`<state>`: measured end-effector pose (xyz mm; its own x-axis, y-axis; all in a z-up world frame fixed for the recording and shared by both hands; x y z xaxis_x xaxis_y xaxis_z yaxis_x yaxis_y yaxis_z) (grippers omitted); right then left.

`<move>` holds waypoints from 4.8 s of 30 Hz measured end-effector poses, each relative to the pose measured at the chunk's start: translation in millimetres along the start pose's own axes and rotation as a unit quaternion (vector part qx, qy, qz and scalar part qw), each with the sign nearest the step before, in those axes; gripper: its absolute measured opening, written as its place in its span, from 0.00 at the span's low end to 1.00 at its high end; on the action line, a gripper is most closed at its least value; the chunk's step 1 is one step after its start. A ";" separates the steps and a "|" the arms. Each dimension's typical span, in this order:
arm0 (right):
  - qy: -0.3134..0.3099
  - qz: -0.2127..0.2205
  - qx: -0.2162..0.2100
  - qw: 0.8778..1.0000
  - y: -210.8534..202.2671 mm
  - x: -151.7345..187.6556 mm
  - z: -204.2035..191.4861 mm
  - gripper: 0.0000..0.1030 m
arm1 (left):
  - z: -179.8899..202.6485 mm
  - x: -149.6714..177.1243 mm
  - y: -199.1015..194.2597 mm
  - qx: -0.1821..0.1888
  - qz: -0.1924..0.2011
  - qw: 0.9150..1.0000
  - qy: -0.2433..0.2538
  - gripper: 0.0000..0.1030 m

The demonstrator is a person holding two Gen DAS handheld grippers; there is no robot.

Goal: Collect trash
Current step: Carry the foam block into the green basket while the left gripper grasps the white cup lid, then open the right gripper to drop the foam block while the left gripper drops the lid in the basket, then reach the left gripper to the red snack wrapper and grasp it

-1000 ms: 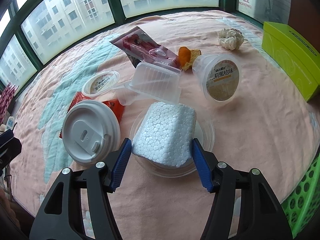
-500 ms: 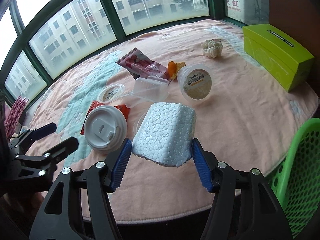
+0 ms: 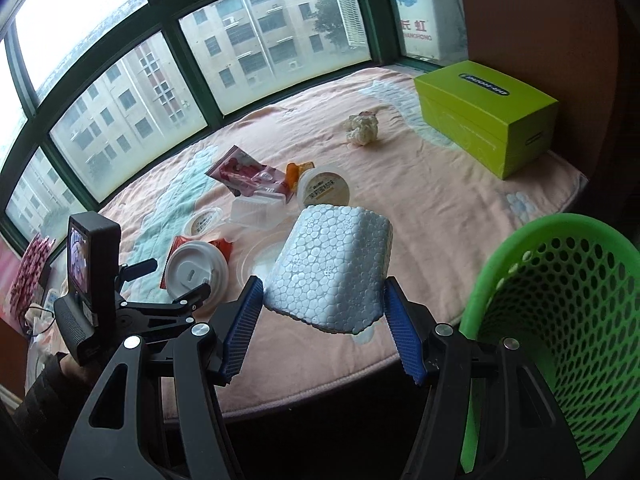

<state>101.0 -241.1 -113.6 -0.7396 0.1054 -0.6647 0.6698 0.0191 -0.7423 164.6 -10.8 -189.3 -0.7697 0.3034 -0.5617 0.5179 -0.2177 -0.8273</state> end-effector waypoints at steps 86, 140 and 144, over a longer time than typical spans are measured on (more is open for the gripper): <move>0.189 0.060 0.202 0.959 -112.2 64.0 233.5 0.75 | 333.5 -67.9 -73.3 0.310 0.034 0.939 0.146 0.85; 0.011 0.041 0.028 0.999 -19.1 -31.9 18.7 0.75 | -39.6 -24.0 -42.3 0.081 0.055 0.982 -0.160 0.87; -0.002 0.036 0.010 0.999 -7.8 -39.0 -5.0 0.75 | -52.0 -18.5 -30.2 0.081 0.044 0.980 -0.177 0.84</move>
<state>124.9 -240.4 -81.5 -0.6895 0.1012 -0.7172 0.7203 -0.0081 -0.6937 182.6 38.4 -154.4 -0.8206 -0.0575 -0.5686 0.5442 -0.3827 -0.7466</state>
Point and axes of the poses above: each gripper's, at about its wrist camera, not at the fingertips, and y roughly the way its jaws point, z to its right, x to its underside, the point moved 7 cm from there along y, roughly the way its jaws point, and after that the axes turned 12 degrees about x, right-handed, at the moved point
